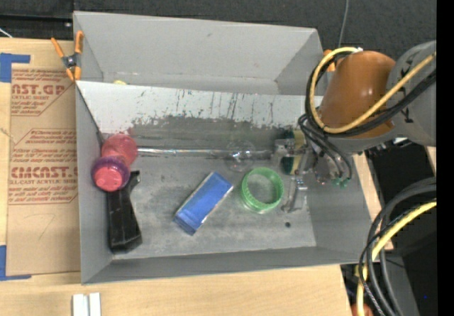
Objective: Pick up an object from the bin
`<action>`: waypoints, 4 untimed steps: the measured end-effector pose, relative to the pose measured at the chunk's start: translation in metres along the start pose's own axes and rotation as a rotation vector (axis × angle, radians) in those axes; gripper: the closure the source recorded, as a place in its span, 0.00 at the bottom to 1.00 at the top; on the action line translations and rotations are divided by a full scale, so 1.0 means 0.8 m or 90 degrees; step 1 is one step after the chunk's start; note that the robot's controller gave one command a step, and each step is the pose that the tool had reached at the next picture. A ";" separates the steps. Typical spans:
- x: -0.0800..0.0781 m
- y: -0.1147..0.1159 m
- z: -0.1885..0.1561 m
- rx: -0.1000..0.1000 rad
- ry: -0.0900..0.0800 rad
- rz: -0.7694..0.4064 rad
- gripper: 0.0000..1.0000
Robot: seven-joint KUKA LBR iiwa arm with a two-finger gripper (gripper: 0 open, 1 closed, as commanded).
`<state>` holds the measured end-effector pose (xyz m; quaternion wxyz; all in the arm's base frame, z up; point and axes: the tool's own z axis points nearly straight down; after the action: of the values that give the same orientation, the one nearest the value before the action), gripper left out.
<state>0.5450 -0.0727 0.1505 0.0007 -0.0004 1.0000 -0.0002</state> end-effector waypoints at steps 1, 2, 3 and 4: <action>0.000 0.000 0.000 0.000 0.000 0.000 0.00; 0.009 -0.008 0.092 0.000 0.000 -0.137 0.00; 0.005 -0.013 0.084 0.000 -0.002 -0.141 0.00; 0.010 -0.027 0.080 -0.001 0.002 -0.145 0.00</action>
Offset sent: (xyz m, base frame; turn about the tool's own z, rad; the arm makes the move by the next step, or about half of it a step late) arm -0.0076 -0.0077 -0.0756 -0.2250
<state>0.5372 -0.0942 0.0862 -0.0013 -0.1142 0.9935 0.0004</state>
